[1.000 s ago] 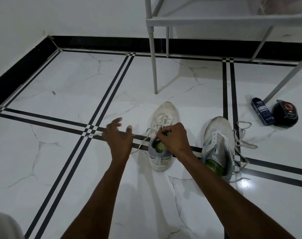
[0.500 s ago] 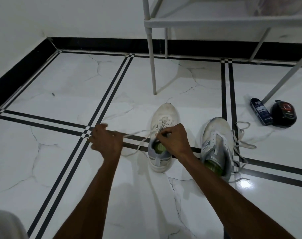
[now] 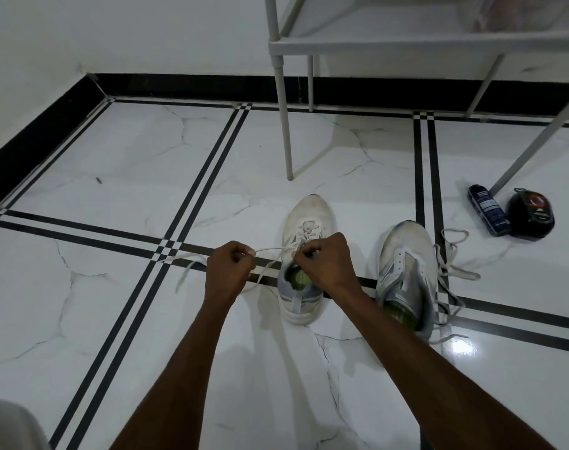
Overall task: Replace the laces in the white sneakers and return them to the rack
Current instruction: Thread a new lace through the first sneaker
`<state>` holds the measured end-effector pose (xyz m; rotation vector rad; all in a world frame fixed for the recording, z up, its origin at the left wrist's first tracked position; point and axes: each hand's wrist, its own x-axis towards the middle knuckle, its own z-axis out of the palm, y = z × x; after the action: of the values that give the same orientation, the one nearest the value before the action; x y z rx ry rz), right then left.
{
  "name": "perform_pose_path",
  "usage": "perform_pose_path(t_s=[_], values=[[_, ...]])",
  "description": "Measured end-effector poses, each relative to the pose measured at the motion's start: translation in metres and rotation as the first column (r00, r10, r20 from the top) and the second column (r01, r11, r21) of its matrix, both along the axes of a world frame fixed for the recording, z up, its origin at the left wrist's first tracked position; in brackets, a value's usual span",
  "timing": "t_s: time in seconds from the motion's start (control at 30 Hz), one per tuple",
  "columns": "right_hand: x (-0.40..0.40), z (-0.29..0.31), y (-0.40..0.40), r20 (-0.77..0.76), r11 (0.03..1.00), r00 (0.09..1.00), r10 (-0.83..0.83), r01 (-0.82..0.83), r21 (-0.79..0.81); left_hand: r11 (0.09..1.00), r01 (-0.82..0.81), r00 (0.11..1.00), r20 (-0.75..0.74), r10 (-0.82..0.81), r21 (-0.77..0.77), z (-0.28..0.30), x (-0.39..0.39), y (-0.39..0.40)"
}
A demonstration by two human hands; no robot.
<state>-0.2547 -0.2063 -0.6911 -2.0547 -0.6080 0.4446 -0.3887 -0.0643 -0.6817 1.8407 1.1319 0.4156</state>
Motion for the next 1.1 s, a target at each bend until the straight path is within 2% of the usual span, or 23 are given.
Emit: perform_pose_path(t_s=[0.07,0.13,0.23,0.3,0.33,0.4,0.47,0.53,0.6,0.67,0.7,0.77,0.83,0.9,1.0,1.03,1.07,1.1], values=[[0.002,0.000,0.000,-0.010,1.000,1.000,0.001,-0.001,-0.001,0.997,0.036,0.999,-0.028,-0.038,-0.067,0.002,-0.004,0.003],[0.002,-0.001,0.000,-0.007,1.000,1.000,0.005,-0.005,-0.007,0.987,0.127,0.979,-0.146,-0.140,-0.094,0.000,-0.007,0.008],[0.002,-0.005,0.001,-0.009,1.000,1.000,0.001,-0.001,-0.006,0.946,0.248,0.898,-0.318,-0.305,-0.207,-0.004,-0.010,0.015],[0.003,-0.003,0.000,0.001,1.000,1.000,0.018,-0.018,-0.005,0.935,0.230,0.893,-0.323,-0.313,-0.269,-0.006,-0.011,0.019],[0.005,-0.003,0.000,0.010,0.999,0.999,0.032,-0.032,-0.001,0.950,0.185,0.923,-0.286,-0.256,-0.253,-0.008,-0.011,0.022],[0.006,-0.001,0.000,0.023,0.998,0.998,0.056,-0.056,0.001,0.995,0.083,0.961,-0.262,-0.094,-0.052,-0.011,-0.011,0.024],[0.007,0.000,0.000,0.037,0.997,0.997,0.071,-0.071,-0.007,0.986,0.085,0.970,-0.237,-0.048,0.146,-0.008,-0.005,0.019],[0.008,0.001,0.000,0.034,0.996,0.996,0.085,-0.084,-0.015,0.943,0.256,0.952,-0.226,-0.208,0.212,-0.009,0.007,0.012],[0.010,0.003,-0.001,0.023,0.993,0.993,0.112,-0.111,-0.034,0.873,0.448,0.863,-0.351,-0.364,0.196,-0.013,0.018,0.004],[0.012,0.006,-0.002,0.014,0.996,0.996,0.083,-0.082,-0.039,0.864,0.493,0.802,-0.440,-0.404,0.104,-0.010,0.020,0.003],[0.014,0.010,-0.002,0.025,0.999,0.999,0.040,-0.039,-0.022,0.889,0.456,0.820,-0.407,-0.402,0.042,-0.006,0.018,0.005],[0.017,0.019,0.002,0.098,0.999,0.995,-0.018,0.014,0.035,0.933,0.320,0.906,-0.235,-0.352,-0.164,0.006,0.017,0.012],[0.019,0.033,0.010,0.104,0.995,0.990,0.091,-0.095,0.039,0.926,0.260,0.956,-0.066,-0.287,-0.272,0.025,0.020,0.014],[0.021,0.048,0.024,0.021,0.953,0.953,0.302,-0.302,-0.022,0.930,0.305,0.950,0.001,-0.312,-0.205,0.045,0.025,0.013],[0.029,0.064,0.046,-0.061,0.777,0.814,0.577,-0.571,-0.265,0.944,0.309,0.951,0.027,-0.308,-0.118,0.060,0.031,0.020],[0.033,0.068,0.050,-0.122,0.736,0.788,0.603,-0.610,-0.294,0.951,0.288,0.957,0.038,-0.286,-0.108,0.061,0.030,0.024],[0.039,0.068,0.052,-0.199,0.756,0.802,0.563,-0.597,-0.267,0.958,0.268,0.963,0.053,-0.264,-0.104,0.061,0.026,0.029],[0.046,0.067,0.053,-0.257,0.825,0.848,0.463,-0.519,-0.224,0.963,0.246,0.968,0.072,-0.239,-0.108,0.060,0.021,0.034]])
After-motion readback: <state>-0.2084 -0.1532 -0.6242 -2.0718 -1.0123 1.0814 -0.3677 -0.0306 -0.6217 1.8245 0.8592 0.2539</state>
